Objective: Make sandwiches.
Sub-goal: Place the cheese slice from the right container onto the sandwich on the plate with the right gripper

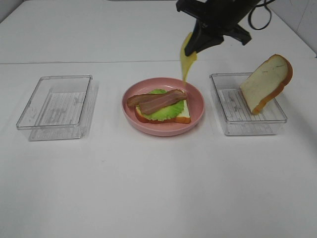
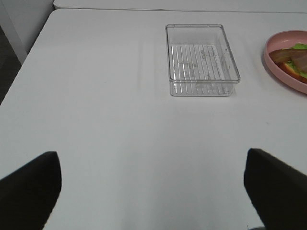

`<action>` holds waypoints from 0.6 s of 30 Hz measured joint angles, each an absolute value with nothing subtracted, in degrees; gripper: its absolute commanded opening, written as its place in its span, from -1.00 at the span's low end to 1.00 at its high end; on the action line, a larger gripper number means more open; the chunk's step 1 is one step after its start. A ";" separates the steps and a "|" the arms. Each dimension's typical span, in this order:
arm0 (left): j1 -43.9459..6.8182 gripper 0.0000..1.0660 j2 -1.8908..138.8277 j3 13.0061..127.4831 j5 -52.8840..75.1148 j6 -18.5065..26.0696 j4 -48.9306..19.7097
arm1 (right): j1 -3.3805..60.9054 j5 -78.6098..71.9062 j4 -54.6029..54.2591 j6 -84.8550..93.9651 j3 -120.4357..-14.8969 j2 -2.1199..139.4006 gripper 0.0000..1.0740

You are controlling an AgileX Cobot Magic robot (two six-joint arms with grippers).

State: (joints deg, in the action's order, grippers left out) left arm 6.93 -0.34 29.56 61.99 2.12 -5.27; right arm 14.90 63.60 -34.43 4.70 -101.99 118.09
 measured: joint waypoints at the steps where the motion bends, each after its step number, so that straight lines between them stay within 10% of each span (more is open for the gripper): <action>1: 6.93 0.83 -0.34 29.56 61.99 2.12 -5.27 | 15.30 63.08 -37.59 6.13 -101.99 118.66 -1.00; 18: 6.93 0.83 -0.34 29.56 61.99 2.12 -5.61 | 18.74 55.63 -53.06 15.58 -101.99 131.95 -1.00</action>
